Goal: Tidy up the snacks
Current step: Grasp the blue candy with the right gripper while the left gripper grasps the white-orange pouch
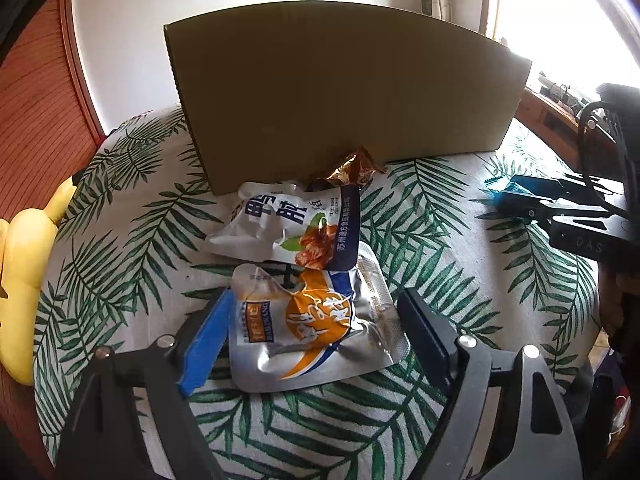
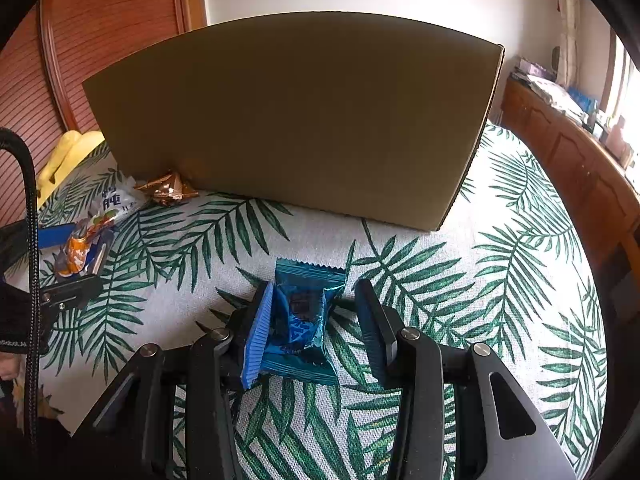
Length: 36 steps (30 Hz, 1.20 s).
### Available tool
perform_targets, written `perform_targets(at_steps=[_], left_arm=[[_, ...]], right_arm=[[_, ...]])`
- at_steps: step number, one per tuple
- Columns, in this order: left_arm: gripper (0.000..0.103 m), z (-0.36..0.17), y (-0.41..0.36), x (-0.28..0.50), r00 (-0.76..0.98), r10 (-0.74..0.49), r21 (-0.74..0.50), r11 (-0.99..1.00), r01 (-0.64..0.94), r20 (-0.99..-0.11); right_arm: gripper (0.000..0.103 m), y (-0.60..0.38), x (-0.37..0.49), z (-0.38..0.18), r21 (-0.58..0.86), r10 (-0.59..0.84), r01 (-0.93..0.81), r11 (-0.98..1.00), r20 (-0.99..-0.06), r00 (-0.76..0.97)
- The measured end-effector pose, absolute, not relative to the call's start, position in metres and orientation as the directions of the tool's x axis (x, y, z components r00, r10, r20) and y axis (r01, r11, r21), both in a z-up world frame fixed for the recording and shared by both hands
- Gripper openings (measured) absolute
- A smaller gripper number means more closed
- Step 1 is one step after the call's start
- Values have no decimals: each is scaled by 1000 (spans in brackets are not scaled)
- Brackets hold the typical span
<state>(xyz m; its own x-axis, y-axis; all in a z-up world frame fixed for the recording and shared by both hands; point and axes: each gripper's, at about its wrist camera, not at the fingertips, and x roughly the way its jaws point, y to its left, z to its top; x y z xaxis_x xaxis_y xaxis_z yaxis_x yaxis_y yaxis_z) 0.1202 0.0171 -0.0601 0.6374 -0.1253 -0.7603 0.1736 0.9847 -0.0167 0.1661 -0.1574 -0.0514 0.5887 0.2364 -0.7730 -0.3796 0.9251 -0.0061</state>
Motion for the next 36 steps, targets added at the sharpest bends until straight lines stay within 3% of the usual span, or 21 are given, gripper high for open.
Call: perform_targets(at_steps=[18,19,20,21,36], left_arm=[[81,-46,27,97,664,-165,-81,985,155,-730],[81,-45,27,96,665,-170,-86,984,158,-727],[81,-42,26,95,669,-176,-90,983,162,-722],[81,-40,26,93,672,-179,-91,982,164,-718],[81,5,15,87,730,-223,-106,973,204,-646]], right_arm=[[42,-155,165,-51,-13,234,-384,923,-773,589],[38,-155,165,-51,-16,233,-385,923,-771,592],[26,-155,164,-51,-15,235,-385,923,-769,595],[25,-155,163,-51,-20,231,-381,924,-765,601],[21,-168,156,-44,12,271,-378,926,-717,642]])
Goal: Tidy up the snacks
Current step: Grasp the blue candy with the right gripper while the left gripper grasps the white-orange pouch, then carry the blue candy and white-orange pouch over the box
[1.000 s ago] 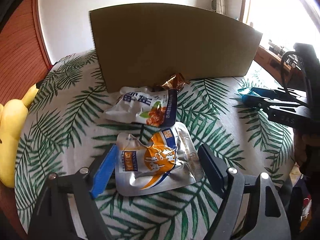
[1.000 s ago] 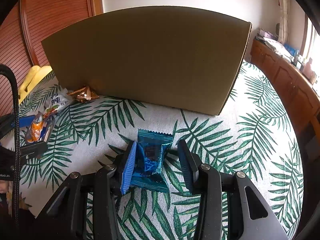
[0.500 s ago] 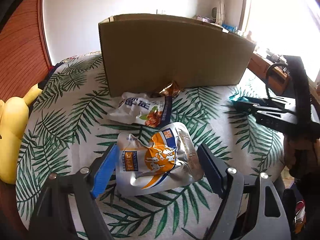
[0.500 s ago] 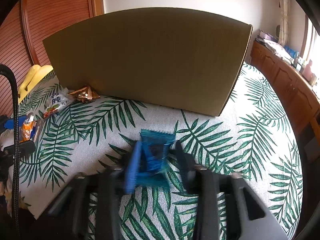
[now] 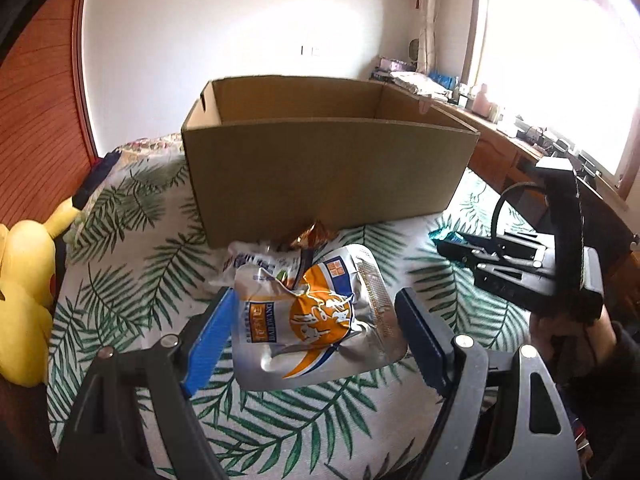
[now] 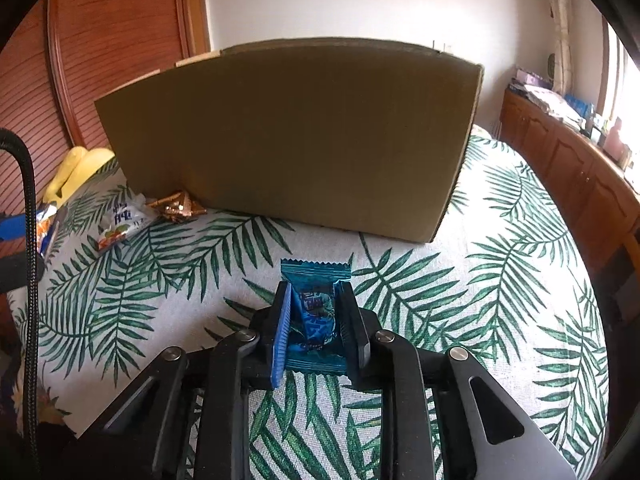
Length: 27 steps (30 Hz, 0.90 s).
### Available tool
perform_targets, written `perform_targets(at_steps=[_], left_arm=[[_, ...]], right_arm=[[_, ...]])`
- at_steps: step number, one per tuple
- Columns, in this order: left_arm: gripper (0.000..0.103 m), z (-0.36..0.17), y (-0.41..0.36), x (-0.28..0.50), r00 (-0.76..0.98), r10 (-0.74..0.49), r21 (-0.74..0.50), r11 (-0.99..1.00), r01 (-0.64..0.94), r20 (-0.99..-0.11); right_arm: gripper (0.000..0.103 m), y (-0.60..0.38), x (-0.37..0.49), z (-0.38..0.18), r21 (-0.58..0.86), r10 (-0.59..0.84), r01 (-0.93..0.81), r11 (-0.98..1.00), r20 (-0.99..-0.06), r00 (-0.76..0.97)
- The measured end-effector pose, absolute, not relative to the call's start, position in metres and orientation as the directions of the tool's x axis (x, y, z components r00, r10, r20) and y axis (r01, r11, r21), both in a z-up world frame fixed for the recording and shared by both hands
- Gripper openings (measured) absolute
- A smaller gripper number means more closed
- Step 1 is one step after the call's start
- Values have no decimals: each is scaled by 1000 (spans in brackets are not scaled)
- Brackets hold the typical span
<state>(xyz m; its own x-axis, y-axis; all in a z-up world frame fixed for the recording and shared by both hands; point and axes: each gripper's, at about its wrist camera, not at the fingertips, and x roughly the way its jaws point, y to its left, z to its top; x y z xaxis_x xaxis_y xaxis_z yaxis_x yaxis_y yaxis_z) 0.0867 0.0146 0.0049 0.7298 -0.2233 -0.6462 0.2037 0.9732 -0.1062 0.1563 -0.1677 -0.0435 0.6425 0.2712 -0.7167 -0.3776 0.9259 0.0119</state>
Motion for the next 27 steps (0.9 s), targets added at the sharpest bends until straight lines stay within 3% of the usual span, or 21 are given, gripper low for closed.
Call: perform_targets(at_steps=[15,27], left_arm=[[81,28,13,90,762,-236,-111,971,213,-603],[81,52,17,100,791,-256,-127,966,224,-556]], right_arm=[[21,-178,138,-32,-15,271,-361,932,-630,727],[21,-180,142,-24,3,282,-363,932,-637,718]])
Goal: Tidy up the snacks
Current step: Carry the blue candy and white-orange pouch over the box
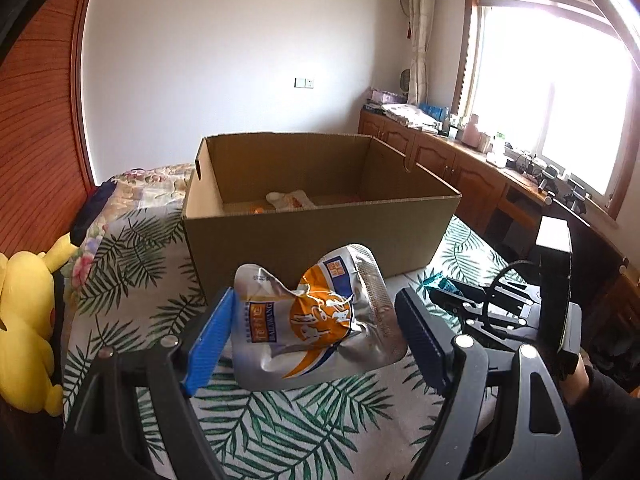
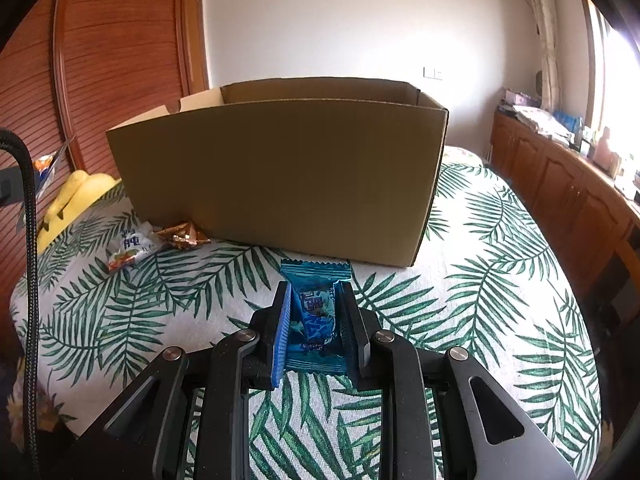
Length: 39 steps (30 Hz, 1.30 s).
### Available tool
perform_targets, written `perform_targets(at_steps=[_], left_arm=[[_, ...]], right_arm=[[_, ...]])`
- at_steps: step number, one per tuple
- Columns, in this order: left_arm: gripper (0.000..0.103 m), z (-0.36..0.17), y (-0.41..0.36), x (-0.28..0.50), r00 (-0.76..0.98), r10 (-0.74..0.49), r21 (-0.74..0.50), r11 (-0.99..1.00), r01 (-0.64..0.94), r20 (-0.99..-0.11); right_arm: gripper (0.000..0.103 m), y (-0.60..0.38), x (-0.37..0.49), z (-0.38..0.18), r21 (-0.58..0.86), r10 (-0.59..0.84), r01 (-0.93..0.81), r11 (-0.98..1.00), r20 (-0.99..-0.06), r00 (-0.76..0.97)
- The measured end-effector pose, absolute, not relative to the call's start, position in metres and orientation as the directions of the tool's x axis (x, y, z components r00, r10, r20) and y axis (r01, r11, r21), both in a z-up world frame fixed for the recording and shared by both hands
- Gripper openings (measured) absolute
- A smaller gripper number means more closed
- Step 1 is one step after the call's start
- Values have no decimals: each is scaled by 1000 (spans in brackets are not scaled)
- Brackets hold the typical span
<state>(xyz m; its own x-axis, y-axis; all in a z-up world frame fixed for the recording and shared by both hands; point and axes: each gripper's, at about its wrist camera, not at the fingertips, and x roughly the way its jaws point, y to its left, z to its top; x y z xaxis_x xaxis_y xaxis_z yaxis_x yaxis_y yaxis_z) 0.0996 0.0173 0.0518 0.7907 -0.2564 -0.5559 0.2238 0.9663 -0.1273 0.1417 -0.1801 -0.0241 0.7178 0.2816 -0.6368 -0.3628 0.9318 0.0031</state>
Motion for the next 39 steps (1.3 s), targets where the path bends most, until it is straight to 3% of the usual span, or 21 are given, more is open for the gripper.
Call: perform_targets(at_steps=[21,39], left_arm=[[81,74,27,154,816,-277,-150,961,233,-508],[81,80,34,219,823,-287,-158,958,240,-491]], right_arm=[[22,-168,157,58,-44,378,-467,883,-523,764],[22,-140,209,71,-58,424,-516,855,-495,758]])
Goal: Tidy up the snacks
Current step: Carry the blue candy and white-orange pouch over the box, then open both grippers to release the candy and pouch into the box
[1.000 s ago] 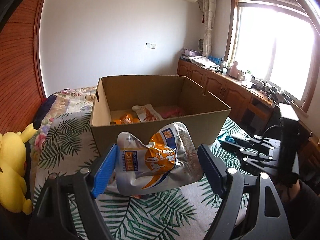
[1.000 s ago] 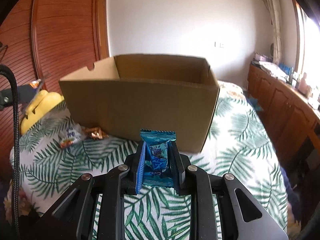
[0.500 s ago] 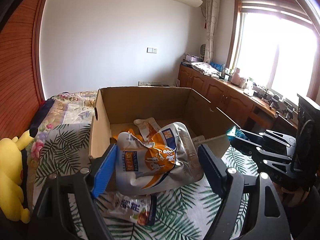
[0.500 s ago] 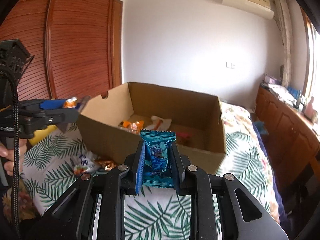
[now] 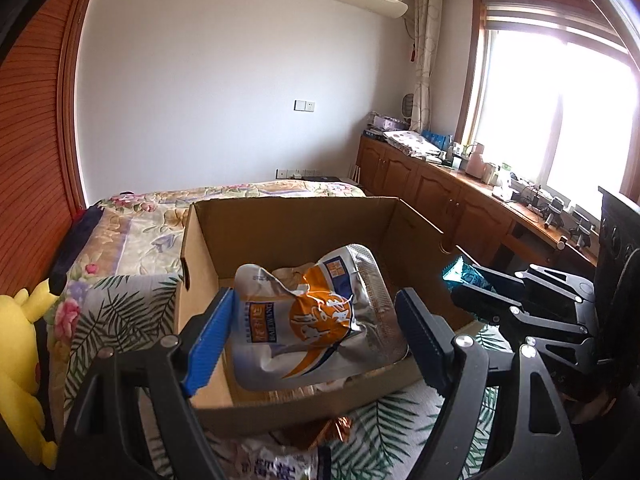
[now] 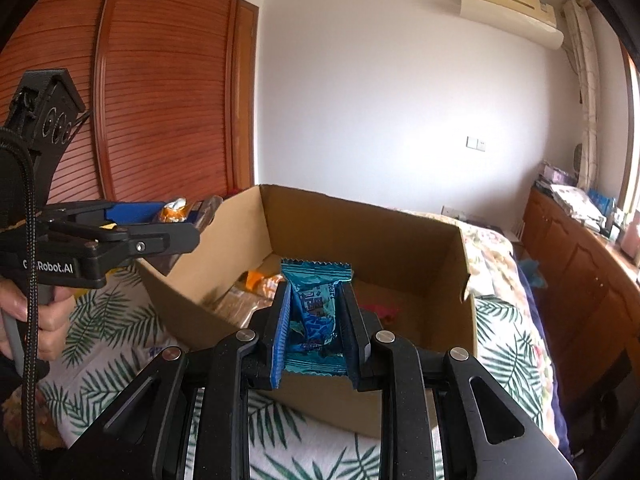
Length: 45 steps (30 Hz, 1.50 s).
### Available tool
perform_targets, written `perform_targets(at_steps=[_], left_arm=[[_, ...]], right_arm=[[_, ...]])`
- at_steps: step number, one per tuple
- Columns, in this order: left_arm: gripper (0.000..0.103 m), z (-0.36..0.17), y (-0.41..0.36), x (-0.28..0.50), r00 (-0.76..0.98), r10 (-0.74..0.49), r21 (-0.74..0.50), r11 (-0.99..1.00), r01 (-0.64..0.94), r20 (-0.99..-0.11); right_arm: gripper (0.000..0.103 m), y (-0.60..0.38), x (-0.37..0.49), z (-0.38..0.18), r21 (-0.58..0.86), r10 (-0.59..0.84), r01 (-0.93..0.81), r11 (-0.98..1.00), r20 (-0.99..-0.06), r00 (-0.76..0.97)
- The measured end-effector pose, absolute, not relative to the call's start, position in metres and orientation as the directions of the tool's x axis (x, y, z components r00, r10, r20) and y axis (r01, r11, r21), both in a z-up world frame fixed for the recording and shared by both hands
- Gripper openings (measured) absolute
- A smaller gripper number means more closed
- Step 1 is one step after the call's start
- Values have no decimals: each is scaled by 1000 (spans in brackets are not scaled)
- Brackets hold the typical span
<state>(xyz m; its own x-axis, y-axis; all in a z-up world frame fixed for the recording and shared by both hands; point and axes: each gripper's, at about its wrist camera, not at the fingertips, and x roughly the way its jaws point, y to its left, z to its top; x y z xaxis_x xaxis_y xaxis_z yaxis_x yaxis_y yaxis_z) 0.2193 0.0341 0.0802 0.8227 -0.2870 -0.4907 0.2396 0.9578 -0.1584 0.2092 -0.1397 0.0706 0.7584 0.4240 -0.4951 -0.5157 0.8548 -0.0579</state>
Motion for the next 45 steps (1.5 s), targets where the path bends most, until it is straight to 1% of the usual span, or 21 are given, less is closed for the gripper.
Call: perform_targets(at_steps=[9,24,32,35,38,42,45], left_arm=[[81,71,30,254,810,-288,-150,958,246,-510],[83,49,14,278,780,-257,-119,966,231,-570],[84,44,4,284,775,-220,-81,973,214,-592],[85,43,4,284,775,-217,-81,974,211,-593],[85,43,4,283,775,-219,-86,974,210,-593],[86,47,6,281,774,-229,-105,972,208,-591],[86,52,8,276,782,-230,-104,972,208,-580]], right_arm=[[22,-130,243,68,-22,434,-508,861,-489,757],[23,-123,274,35,15,420,-504,864,-575,702],[23,-116,279,38,3,405,-497,868,-585,703],[31,-113,281,37,-6,391,-486,874,-587,709],[34,-115,280,37,-11,381,-475,880,-583,717],[40,-120,279,38,-7,374,-463,886,-578,726],[42,-122,277,38,-5,368,-453,892,-576,730]])
